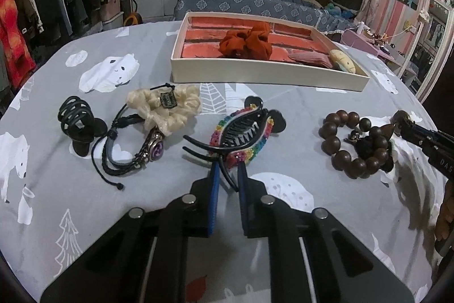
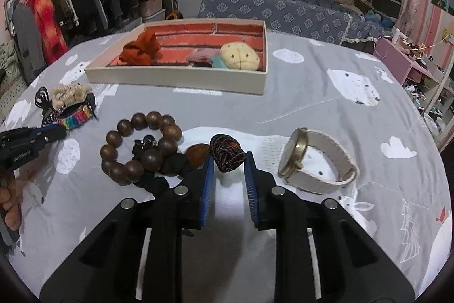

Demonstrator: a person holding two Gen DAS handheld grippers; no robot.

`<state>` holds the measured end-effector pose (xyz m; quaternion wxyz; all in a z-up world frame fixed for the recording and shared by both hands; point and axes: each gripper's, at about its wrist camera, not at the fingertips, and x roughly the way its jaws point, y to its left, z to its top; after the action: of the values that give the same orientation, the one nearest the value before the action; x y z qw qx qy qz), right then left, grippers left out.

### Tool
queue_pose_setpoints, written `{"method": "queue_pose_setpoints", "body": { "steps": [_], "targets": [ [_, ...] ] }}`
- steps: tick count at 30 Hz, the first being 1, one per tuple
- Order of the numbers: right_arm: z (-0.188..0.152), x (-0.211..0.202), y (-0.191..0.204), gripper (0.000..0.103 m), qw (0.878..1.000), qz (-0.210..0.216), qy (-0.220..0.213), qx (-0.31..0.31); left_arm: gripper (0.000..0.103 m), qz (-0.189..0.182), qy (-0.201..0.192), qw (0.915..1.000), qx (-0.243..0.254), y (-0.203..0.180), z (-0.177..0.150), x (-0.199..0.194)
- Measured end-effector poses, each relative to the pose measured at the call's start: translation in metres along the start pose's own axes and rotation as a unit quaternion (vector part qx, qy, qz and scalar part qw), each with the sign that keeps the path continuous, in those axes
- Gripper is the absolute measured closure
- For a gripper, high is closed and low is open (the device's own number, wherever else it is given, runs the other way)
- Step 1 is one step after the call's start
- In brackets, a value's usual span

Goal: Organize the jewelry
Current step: 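Grasp the rainbow hair claw with the left tool while the right tool grasps the braided black charm, then lift and carry the hair claw and black charm with both tools into the tray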

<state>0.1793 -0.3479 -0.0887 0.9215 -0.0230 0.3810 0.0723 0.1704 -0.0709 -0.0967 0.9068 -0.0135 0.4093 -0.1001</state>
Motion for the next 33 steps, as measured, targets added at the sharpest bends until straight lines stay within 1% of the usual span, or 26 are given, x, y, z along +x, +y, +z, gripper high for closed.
{"method": "queue_pose_setpoints", "body": {
  "steps": [5, 9, 13, 19, 26, 33],
  "targets": [
    [0.001, -0.020, -0.003, 0.081, 1.000, -0.004, -0.017, 0.005, 0.097, 0.001, -0.016, 0.9999, 0.005, -0.002, 0.001, -0.016],
    [0.000, -0.033, -0.005, 0.081, 1.000, -0.006, -0.025, 0.006, 0.099, 0.002, -0.028, 0.9996, 0.010, -0.005, 0.002, -0.030],
    [-0.001, -0.050, -0.005, 0.082, 0.999, -0.008, -0.037, 0.007, 0.099, -0.002, -0.035, 0.9993, 0.010, -0.007, 0.001, -0.041],
    [-0.001, -0.075, -0.003, 0.082, 0.998, -0.010, -0.058, 0.007, 0.099, -0.005, -0.058, 0.9982, 0.014, -0.013, 0.003, -0.066],
    [0.003, -0.115, 0.003, 0.082, 0.995, -0.011, -0.095, 0.004, 0.099, 0.009, -0.102, 0.9945, 0.021, -0.018, 0.007, -0.106],
    [0.000, -0.152, 0.012, 0.081, 0.992, -0.013, -0.125, 0.000, 0.099, 0.013, -0.128, 0.9914, 0.027, -0.022, 0.005, -0.139]
  ]
}}
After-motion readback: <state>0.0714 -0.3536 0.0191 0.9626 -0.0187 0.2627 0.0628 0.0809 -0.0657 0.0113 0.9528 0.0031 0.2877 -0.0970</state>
